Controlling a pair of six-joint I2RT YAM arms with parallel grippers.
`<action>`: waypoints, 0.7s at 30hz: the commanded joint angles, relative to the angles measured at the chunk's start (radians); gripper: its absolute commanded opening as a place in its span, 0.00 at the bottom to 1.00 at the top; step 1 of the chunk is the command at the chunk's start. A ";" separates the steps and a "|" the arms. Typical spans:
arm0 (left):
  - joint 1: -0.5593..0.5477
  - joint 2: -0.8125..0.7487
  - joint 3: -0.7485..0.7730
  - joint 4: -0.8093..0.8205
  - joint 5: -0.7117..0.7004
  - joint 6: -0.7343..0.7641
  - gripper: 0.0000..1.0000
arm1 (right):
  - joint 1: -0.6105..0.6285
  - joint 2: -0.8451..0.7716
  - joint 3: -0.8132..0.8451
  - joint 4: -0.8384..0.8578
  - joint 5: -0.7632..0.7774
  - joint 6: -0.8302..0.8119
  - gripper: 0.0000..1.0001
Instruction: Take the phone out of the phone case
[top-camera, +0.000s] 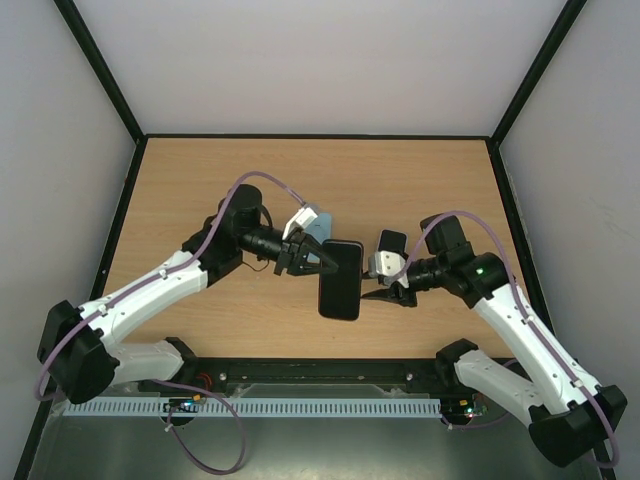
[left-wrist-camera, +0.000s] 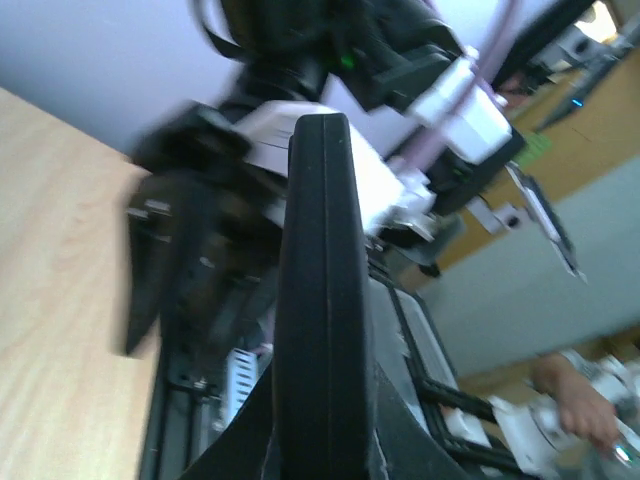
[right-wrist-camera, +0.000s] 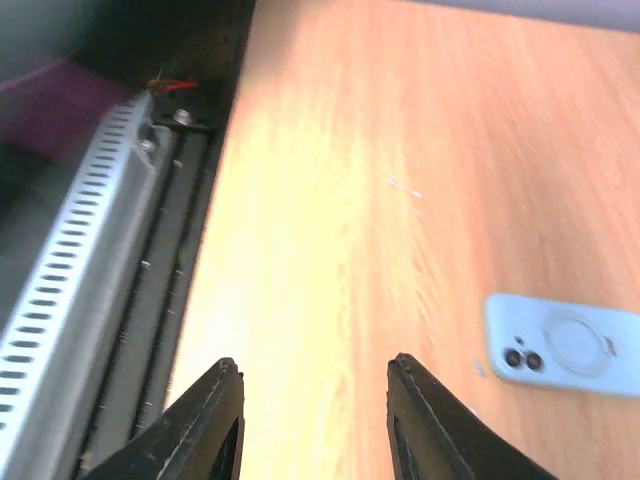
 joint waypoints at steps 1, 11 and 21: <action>-0.026 -0.041 0.062 0.042 0.167 -0.051 0.03 | -0.009 0.000 0.024 0.113 0.188 0.050 0.38; 0.033 -0.066 0.050 0.010 0.064 -0.017 0.03 | -0.008 -0.044 0.015 0.092 0.068 0.150 0.46; 0.088 -0.114 -0.071 0.300 -0.132 -0.163 0.03 | -0.009 -0.037 0.019 0.086 -0.132 0.326 0.59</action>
